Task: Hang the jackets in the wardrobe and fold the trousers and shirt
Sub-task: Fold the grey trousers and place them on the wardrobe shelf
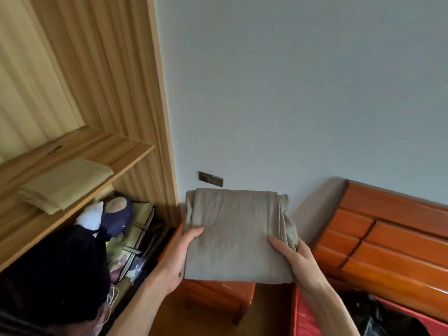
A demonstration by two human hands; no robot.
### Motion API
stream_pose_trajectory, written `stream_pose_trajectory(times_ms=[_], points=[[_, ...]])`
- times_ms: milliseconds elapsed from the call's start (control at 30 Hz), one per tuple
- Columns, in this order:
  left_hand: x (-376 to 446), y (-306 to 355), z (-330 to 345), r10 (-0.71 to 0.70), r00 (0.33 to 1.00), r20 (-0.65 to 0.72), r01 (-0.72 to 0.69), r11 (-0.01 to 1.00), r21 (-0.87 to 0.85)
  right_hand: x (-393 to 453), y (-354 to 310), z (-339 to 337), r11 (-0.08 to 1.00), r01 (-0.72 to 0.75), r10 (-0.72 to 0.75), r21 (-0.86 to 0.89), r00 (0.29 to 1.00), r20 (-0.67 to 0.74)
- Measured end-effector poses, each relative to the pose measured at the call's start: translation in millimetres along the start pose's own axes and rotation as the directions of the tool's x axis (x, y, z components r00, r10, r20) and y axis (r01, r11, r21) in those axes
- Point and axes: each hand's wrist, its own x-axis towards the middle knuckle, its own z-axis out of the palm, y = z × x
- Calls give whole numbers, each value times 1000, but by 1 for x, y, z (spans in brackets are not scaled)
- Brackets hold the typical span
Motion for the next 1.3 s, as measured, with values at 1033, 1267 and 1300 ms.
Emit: stream_pose_trajectory(times_ms=[1033,1267,1300], points=[[14,85,-228,142,624,-768,-323,942,-88,224,-35,350,976,145,-28,-164,825,564],[32,106,-276,108,535,-838,-392,910,-133,243,-48,419,939,277,-68,-204,732,678],[36,109,-282,107,524,-845,-403,905,-135,250,-49,430,931,293,-69,-216,726,685]])
